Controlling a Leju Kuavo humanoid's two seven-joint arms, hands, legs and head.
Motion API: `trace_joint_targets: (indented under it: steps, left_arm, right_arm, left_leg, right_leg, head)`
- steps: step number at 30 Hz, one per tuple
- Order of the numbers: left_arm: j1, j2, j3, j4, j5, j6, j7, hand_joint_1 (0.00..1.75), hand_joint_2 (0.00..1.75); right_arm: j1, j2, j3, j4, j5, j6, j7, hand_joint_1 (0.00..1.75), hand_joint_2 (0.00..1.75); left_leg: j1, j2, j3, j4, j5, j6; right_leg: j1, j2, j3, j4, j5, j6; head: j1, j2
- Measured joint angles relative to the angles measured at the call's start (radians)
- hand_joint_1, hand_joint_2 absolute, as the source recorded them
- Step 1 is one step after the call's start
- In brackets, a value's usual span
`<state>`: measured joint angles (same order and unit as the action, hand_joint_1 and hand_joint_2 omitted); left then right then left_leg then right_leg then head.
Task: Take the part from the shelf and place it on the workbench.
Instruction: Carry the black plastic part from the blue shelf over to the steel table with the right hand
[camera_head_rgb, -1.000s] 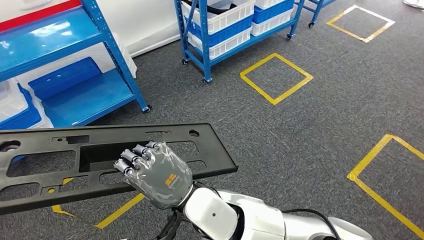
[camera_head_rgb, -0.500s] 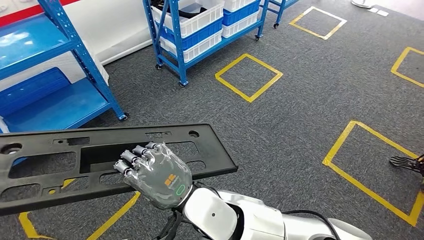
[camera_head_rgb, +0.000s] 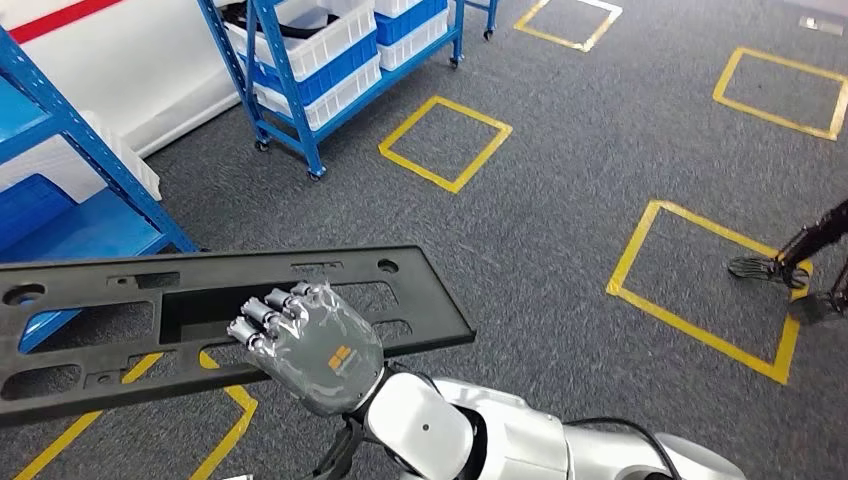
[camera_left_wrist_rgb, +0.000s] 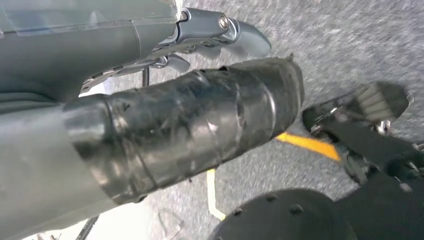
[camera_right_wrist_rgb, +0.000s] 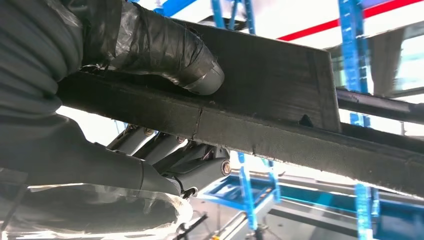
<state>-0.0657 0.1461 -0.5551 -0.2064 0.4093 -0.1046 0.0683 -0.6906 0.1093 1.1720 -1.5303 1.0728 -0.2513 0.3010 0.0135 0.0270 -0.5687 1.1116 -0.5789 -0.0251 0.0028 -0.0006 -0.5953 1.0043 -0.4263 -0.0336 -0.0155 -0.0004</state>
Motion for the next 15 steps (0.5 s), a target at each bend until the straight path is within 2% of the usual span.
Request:
trace_joint_targets:
  steps: [2,3,4,5,6,7,8,9,10,11,12,13,15]
  left_arm:
    - [0.002,0.000,0.000,0.000,0.000,0.000,-0.002,0.00,0.00]
    - [0.002,0.000,0.000,0.000,0.000,0.000,-0.003,0.00,0.00]
    - [0.003,0.000,0.000,0.000,0.000,0.000,-0.004,0.00,0.00]
    - [0.004,0.000,0.000,0.000,0.000,0.000,-0.005,0.00,0.00]
    - [0.004,0.000,0.000,0.000,0.000,0.000,-0.005,0.00,0.00]
    - [0.005,0.000,0.000,0.000,-0.001,0.000,-0.006,0.00,0.00]
    - [0.005,0.000,0.000,0.000,-0.001,0.000,-0.006,0.00,0.00]
    - [0.004,0.000,0.000,0.000,-0.001,-0.001,-0.006,0.00,0.00]
    - [0.003,0.000,0.000,0.000,-0.001,-0.001,-0.007,0.00,0.00]
    - [0.000,0.000,0.000,0.000,-0.001,-0.001,-0.008,0.00,0.00]
    - [-0.003,0.000,0.000,0.000,-0.001,-0.001,-0.008,0.00,0.00]
    - [-0.004,-0.001,0.000,0.000,-0.001,-0.001,-0.008,0.00,0.00]
    - [-0.002,-0.002,0.000,0.000,-0.002,-0.001,-0.008,0.00,0.00]
  right_arm:
    - [0.000,0.001,0.000,0.002,-0.002,0.003,0.000,1.75,1.75]
    - [0.000,0.001,0.000,0.003,-0.002,0.004,0.000,1.75,1.75]
    - [0.001,0.001,0.000,0.004,-0.003,0.005,0.000,1.75,1.75]
    - [0.001,0.001,0.000,0.005,-0.004,0.006,0.000,1.75,1.75]
    - [0.001,0.002,0.000,0.005,-0.004,0.006,0.000,1.75,1.75]
    - [0.000,0.002,0.000,0.006,-0.004,0.006,0.000,1.75,1.75]
    - [0.000,0.002,0.000,0.006,-0.004,0.006,0.000,1.75,1.75]
    - [0.000,0.003,0.000,0.006,-0.004,0.006,0.000,1.75,1.75]
    - [-0.001,0.003,0.000,0.006,-0.004,0.006,0.000,1.75,1.75]
    - [-0.001,0.004,0.000,0.006,-0.004,0.006,0.000,1.75,1.75]
    - [-0.001,0.004,0.000,0.006,-0.004,0.006,0.000,1.75,1.75]
    - [-0.001,0.004,0.000,0.006,-0.004,0.006,0.000,1.75,1.75]
    - [-0.003,0.003,0.000,0.006,-0.005,0.006,0.000,1.75,1.75]
  left_leg:
    - [0.001,-0.017,-0.065,0.125,-0.050,-0.007]
    - [0.002,-0.018,-0.085,0.157,-0.051,-0.009]
    - [0.003,-0.019,-0.089,0.152,-0.032,-0.010]
    - [0.005,-0.022,-0.075,0.110,0.004,-0.011]
    - [0.008,-0.035,-0.049,0.043,0.045,-0.012]
    - [0.011,-0.055,-0.023,-0.021,0.072,-0.012]
    - [0.012,-0.072,-0.004,-0.066,0.088,-0.009]
    - [0.013,-0.084,0.006,-0.090,0.092,-0.006]
    - [0.010,-0.085,0.008,-0.094,0.088,0.000]
    - [0.011,-0.076,0.008,-0.096,0.091,0.007]
    - [0.011,-0.066,0.009,-0.099,0.095,0.014]
    - [0.012,-0.056,0.011,-0.102,0.098,0.022]
    - [0.011,-0.035,0.014,-0.108,0.102,0.034]
  right_leg:
    - [-0.001,0.021,-0.001,0.001,0.000,-0.002]
    - [-0.001,0.033,-0.001,0.002,0.000,-0.002]
    - [-0.002,0.046,-0.001,0.003,0.000,-0.001]
    - [-0.003,0.059,0.000,0.006,-0.001,0.000]
    - [-0.005,0.071,-0.001,0.009,-0.002,0.002]
    - [-0.004,0.082,-0.003,0.014,-0.005,0.007]
    - [-0.004,0.092,-0.007,0.018,-0.005,0.012]
    - [-0.004,0.101,-0.011,0.021,-0.005,0.018]
    - [-0.004,0.110,-0.015,0.021,-0.003,0.024]
    - [-0.005,0.118,-0.018,0.020,0.000,0.030]
    - [-0.005,0.119,-0.020,0.022,-0.001,0.035]
    - [-0.004,0.106,-0.026,0.033,-0.009,0.040]
    - [-0.002,0.053,-0.066,0.116,-0.059,0.045]
  head:
    - [0.000,0.000]
    - [-0.001,0.000]
    - [-0.001,0.000]
    - [-0.001,0.000]
    - [-0.001,0.000]
    - [-0.001,0.000]
    - [-0.001,0.000]
    - [-0.001,0.000]
    - [-0.001,0.000]
    - [-0.001,0.000]
    - [-0.001,0.000]
    - [0.001,0.000]
    - [0.006,0.000]
